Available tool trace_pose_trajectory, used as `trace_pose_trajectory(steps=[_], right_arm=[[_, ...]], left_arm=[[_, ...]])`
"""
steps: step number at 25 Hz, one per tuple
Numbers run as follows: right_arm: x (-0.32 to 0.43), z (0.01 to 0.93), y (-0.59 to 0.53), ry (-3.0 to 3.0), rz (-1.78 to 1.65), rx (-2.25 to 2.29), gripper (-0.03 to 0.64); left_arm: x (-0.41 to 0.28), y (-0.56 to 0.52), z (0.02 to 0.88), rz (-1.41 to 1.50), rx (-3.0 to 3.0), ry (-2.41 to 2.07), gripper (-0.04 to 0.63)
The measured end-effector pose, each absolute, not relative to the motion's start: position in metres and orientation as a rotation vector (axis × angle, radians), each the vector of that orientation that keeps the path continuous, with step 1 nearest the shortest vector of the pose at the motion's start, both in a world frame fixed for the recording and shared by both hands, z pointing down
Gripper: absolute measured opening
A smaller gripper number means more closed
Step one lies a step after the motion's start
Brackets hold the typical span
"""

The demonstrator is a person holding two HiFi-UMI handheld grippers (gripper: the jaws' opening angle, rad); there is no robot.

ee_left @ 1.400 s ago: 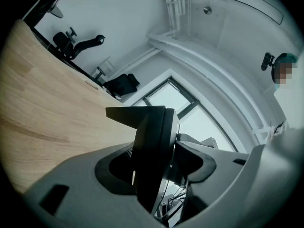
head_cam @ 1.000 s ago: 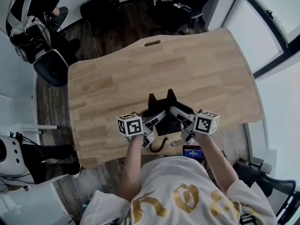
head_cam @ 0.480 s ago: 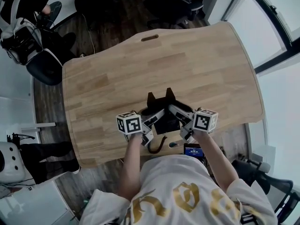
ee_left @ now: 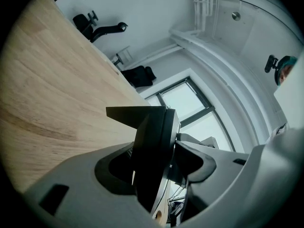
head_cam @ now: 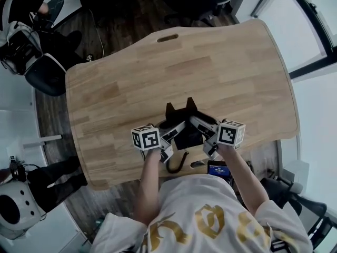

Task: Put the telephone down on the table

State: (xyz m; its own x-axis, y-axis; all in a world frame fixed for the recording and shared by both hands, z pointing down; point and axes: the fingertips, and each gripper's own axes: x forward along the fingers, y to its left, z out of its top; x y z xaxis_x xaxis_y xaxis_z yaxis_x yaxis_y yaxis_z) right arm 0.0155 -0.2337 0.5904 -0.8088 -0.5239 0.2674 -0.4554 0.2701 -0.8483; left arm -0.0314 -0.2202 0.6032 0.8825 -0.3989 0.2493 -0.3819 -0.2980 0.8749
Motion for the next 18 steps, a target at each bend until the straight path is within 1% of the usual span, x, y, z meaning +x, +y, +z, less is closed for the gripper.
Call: trace_pose_trajectory(steps=[18], right_arm=[[0.006, 0.630, -0.268, 2.406, -1.730, -0.947, 0.189]], left_arm=[[-0.041, -0.253, 0.642, 0.000, 1.838, -0.584, 0.239]])
